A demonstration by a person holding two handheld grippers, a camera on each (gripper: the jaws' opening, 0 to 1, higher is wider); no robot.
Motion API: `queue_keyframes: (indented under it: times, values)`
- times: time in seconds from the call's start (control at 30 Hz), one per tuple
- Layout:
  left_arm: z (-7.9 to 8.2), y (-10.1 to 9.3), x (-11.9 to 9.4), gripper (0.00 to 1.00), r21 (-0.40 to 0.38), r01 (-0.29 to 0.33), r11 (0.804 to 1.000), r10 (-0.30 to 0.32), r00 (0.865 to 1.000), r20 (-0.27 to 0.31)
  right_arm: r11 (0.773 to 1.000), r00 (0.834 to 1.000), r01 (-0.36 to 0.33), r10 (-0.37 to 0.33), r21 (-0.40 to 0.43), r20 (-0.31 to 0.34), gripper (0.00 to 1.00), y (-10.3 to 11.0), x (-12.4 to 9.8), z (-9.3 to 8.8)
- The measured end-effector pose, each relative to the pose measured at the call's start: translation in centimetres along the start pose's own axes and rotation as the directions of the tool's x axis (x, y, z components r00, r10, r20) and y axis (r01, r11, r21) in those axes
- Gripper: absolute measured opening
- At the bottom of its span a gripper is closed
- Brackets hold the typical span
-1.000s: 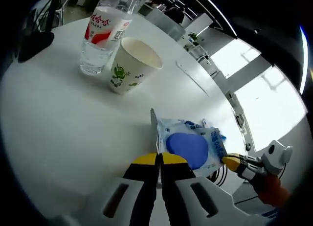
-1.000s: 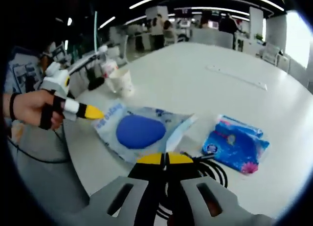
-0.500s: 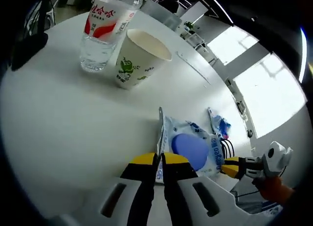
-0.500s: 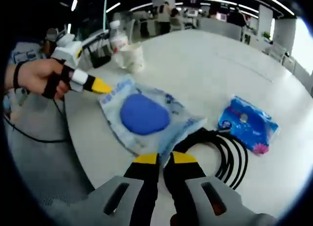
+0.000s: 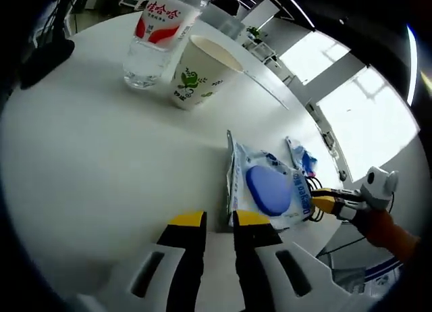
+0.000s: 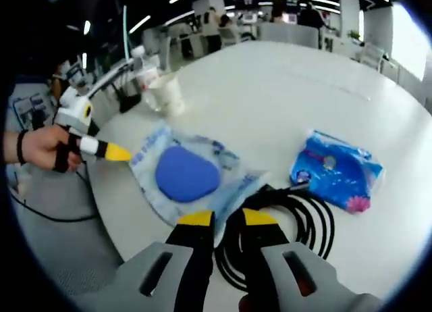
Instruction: Arrange the tabletop items into an orderly group along one side of the table until the central work area is clear of visible clutter.
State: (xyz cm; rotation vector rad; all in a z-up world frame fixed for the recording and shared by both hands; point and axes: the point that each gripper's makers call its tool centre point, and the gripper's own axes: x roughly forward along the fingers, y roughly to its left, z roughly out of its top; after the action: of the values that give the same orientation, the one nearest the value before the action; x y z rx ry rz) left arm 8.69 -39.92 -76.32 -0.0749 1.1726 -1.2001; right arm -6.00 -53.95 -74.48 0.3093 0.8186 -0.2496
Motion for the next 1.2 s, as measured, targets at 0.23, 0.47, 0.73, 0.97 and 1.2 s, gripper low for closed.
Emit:
queue_keyframes:
  times: [0.23, 0.47, 0.73, 0.97, 1.2]
  values:
    - [-0.5, -0.4, 0.4, 0.11, 0.023, 0.019, 1.0, -0.019, 1.0, -0.017, 1.0, 1.0, -0.011, 0.012, 0.011, -0.027, 0.09, 0.3, 0.9, -0.3]
    - [-0.5, -0.7, 0.8, 0.02, 0.042, 0.02, 0.999, -0.018, 1.0, -0.025, 0.998, 0.999, -0.029, 0.031, 0.063, -0.023, 0.02, 0.5, 1.1, -0.4]
    - [1.7, -2.0, 1.0, 0.0, 0.022, 0.036, 0.999, -0.037, 0.999, 0.027, 0.992, 0.998, -0.048, 0.042, 0.115, 0.05, 0.0, 0.0, 0.2, 1.9]
    - [4.4, -2.3, 2.1, 0.0, -0.056, 0.016, 0.998, -0.01, 0.994, 0.11, 0.991, 0.993, -0.057, 0.044, 0.123, 0.11, 0.0, -1.5, 0.3, 4.9]
    - [6.7, -3.2, 3.3, 0.0, -0.081, 0.03, 0.996, -0.017, 0.989, 0.146, 0.992, 0.994, -0.04, 0.026, 0.122, 0.108, 0.0, -3.4, 0.9, 6.2]
